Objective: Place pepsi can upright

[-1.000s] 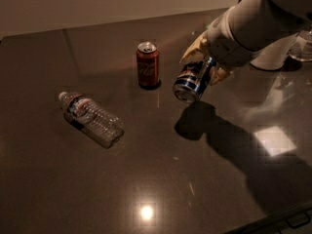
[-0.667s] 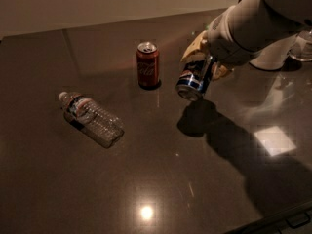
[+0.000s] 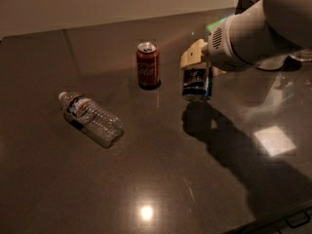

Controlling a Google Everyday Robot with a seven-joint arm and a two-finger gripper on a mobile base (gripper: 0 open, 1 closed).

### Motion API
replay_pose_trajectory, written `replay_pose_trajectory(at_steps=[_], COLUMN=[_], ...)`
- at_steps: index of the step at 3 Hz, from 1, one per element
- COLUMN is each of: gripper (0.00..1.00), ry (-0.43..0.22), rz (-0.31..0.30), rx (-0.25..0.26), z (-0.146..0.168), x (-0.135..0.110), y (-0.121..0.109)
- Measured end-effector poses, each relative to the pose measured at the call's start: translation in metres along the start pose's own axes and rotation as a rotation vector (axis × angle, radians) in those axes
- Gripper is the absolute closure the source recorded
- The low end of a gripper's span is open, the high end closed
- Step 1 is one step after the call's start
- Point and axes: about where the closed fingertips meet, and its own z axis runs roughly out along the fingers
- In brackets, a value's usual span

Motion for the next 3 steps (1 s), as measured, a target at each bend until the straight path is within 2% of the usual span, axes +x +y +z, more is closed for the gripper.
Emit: replay_pose_trajectory(at_steps=[1, 2, 3], gripper=[1.00, 1.00, 1.00], ry=[0.056, 0.113, 0.182], rz=[-0.090, -0.140, -0.245], rx=[0.112, 0.204, 0.260], z=[-0.003, -0.004, -0.002], x=[-0.003, -0.009, -0.023], y=[-0.005, -0.016, -0.023])
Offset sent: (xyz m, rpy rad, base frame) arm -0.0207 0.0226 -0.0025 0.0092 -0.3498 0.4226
